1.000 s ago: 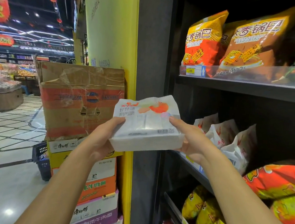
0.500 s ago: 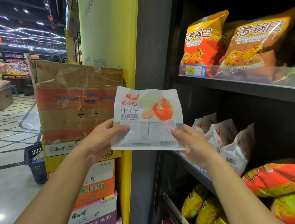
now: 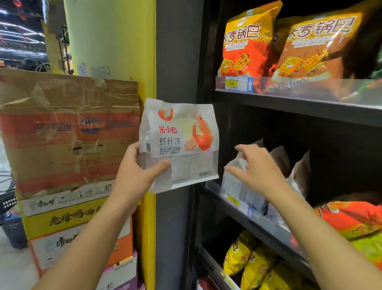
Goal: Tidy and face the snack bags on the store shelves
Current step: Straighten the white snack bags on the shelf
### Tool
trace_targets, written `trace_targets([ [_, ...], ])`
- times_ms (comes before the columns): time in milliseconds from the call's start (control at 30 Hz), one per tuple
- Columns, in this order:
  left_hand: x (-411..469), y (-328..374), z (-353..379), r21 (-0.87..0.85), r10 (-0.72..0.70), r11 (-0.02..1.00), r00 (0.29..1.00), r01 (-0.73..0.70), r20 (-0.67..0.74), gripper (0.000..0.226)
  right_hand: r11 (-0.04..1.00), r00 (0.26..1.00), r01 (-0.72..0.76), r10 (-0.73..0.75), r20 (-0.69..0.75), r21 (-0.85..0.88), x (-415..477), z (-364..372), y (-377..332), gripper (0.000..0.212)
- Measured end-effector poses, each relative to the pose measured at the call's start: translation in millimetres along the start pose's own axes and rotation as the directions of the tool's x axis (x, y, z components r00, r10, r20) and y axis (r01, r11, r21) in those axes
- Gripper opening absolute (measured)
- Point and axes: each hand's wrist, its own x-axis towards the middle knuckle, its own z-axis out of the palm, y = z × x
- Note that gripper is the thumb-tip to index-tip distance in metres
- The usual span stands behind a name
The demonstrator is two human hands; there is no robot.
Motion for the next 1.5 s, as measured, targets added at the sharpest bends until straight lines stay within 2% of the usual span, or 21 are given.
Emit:
trace_targets([
  [200, 10, -10, 33, 0.041, 0.053, 0.998, 0.998, -0.052, -0.023, 0.064, 0.952, 0.994, 0.107, -0.108, 0.014, -0.288, 35, -4, 24, 0.079],
  [333, 18, -17, 47, 0.066, 0.075, 0.995, 0.995, -0.071, -0.060, 0.066, 0.950, 0.986, 0.127, -0.088, 0.144, -0.284, 52, 6, 40, 0.085],
  [433, 24, -22, 56, 0.086, 0.085, 0.993, 0.994, -0.079, -0.075, 0.070, 0.939, 0.973, 0.160, -0.098, 0.208, -0.305, 57, 16, 50, 0.077],
  [567, 29, -30, 71, 0.098, 0.096, 0.991, 0.992, -0.088, -0.078, 0.074, 0.930, 0.987, 0.148, -0.117, 0.113, -0.335, 53, 22, 57, 0.057],
  [767, 33, -37, 103, 0.105, 0.163, 0.982, 0.985, -0.156, -0.063, 0.074, 0.922, 0.992, 0.124, -0.122, 0.030, -0.368, 36, 21, 67, 0.043],
  [1200, 53, -79, 169, 0.272, 0.201, 0.941, 0.979, -0.202, 0.033, 0.075, 0.908, 0.996, 0.029, -0.060, -0.061, -0.418, 7, 12, 81, 0.043],
  [1333, 55, -89, 192, 0.386, 0.168, 0.910, 0.986, -0.150, -0.014, 0.067, 0.916, 0.995, 0.026, -0.063, -0.080, -0.400, 5, 10, 82, 0.041],
  [1500, 58, -104, 213, 0.375, 0.122, 0.920, 0.992, -0.115, 0.004, 0.068, 0.912, 0.994, 0.028, -0.070, -0.087, -0.410, 3, 9, 82, 0.039],
])
